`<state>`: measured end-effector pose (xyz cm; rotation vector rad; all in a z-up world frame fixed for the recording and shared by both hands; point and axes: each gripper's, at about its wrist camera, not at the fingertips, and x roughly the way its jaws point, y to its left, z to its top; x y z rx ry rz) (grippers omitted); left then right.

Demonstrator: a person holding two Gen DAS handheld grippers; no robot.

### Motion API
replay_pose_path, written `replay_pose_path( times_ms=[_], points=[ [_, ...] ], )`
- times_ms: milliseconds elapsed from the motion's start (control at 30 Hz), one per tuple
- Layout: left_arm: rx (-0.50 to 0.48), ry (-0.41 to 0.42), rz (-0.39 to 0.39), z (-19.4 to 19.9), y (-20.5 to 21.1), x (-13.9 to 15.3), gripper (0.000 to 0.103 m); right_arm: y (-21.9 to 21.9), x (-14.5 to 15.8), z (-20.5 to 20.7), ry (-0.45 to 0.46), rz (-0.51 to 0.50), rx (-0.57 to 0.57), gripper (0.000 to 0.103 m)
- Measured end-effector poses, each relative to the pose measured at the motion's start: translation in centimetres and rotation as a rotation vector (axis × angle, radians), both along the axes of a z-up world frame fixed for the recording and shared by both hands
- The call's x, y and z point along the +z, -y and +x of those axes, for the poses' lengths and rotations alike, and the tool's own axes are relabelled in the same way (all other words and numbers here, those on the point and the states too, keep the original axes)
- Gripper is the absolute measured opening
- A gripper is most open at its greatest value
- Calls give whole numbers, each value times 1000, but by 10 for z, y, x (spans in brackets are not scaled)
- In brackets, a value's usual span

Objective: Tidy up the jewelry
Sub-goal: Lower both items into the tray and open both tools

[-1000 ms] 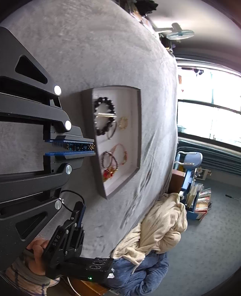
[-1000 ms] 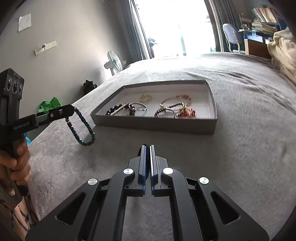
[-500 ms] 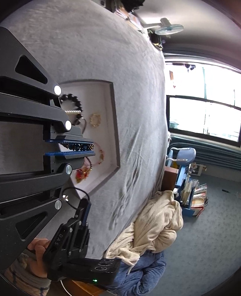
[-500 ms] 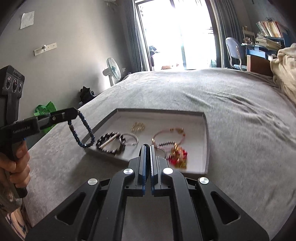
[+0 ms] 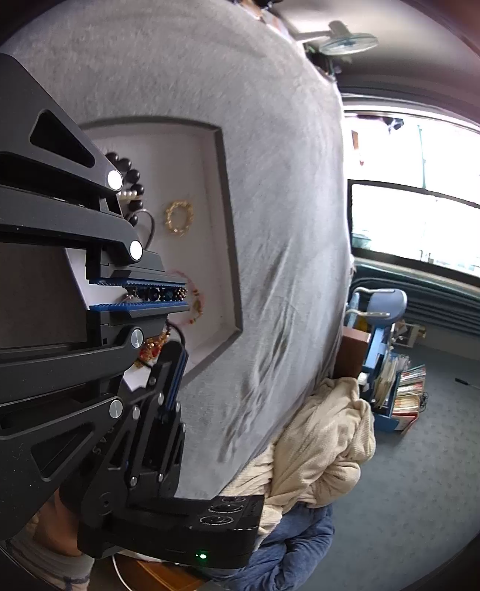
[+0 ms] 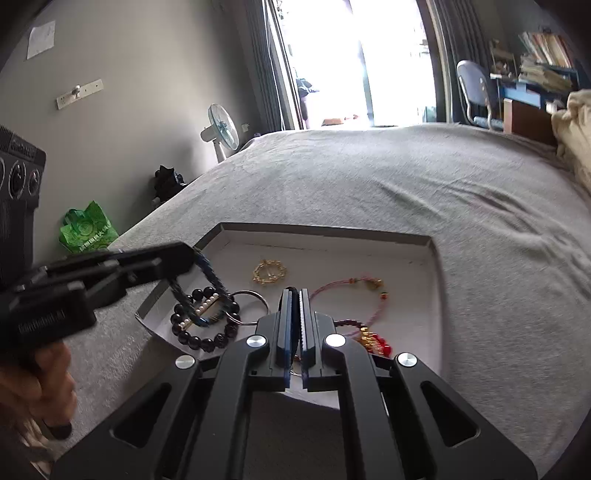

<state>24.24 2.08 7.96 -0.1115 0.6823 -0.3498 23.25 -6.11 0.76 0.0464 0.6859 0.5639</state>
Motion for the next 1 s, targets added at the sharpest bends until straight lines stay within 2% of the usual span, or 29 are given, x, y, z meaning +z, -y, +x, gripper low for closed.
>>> replay_pose_path(
  times_ms=[100,300,567,600,667,733,767,900,967,1000],
  points=[
    [-3,-20,3,4,0,-11,7,-6,-11,5,-35,13,14,4],
    [31,-64,27,8,-9,-36,8,-7,-33,17,-87,-25,-17,4],
    [94,-115,83,10,-26,-62,8,0,-46,20,-87,-75,-57,5],
    [101,-114,90,9,-27,-64,8,0,-46,19,-80,-81,-58,8],
    [125,-105,110,8,-28,-64,15,1,-44,13,-55,-71,-57,25],
    [144,-86,123,4,-30,-62,31,3,-42,9,-28,-63,-60,48],
    [151,-71,130,2,-30,-61,35,4,-41,7,-13,-59,-60,50],
    [153,-48,150,-3,-27,-56,36,5,-35,1,12,-67,-72,51],
    [152,-33,160,-8,-25,-53,37,8,-33,-3,22,-61,-80,56],
    [153,-26,162,-11,-25,-52,45,9,-33,-5,29,-57,-84,62]
  ],
)
